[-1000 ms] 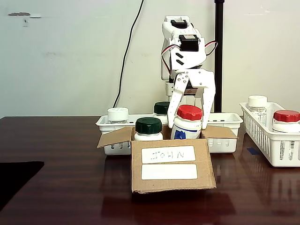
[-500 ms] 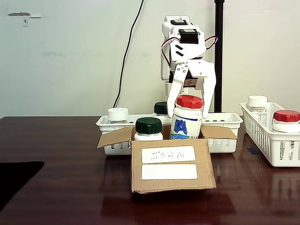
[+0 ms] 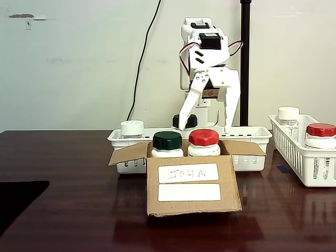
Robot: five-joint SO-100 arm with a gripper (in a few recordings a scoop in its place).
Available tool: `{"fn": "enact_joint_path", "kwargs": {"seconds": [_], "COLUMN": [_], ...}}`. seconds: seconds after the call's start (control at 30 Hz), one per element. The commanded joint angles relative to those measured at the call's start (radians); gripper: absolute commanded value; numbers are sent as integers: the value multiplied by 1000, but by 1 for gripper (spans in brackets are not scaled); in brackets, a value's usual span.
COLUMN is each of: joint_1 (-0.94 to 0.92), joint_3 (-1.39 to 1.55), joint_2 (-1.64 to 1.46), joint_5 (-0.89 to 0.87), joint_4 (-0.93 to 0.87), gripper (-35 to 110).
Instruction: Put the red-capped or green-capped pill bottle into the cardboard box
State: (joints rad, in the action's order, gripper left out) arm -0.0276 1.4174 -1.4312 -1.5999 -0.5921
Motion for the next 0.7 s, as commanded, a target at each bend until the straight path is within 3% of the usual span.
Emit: {"fn": "enact_joint_path", "kwargs": {"seconds": [0.0,0.13,0.4,0.57,0.67], "joint_1": [-8,-15,-28,-41,-55], "joint_3": [-64,-51,-57,-61,-103], "joint_2": [-63,-100,-196,-318,-385], "joint_5": [-12,-20,-32,-41,-44], "joint_4": [2,-43,-190,-299,-394], "gripper": [75,61,-7,4,3]}}
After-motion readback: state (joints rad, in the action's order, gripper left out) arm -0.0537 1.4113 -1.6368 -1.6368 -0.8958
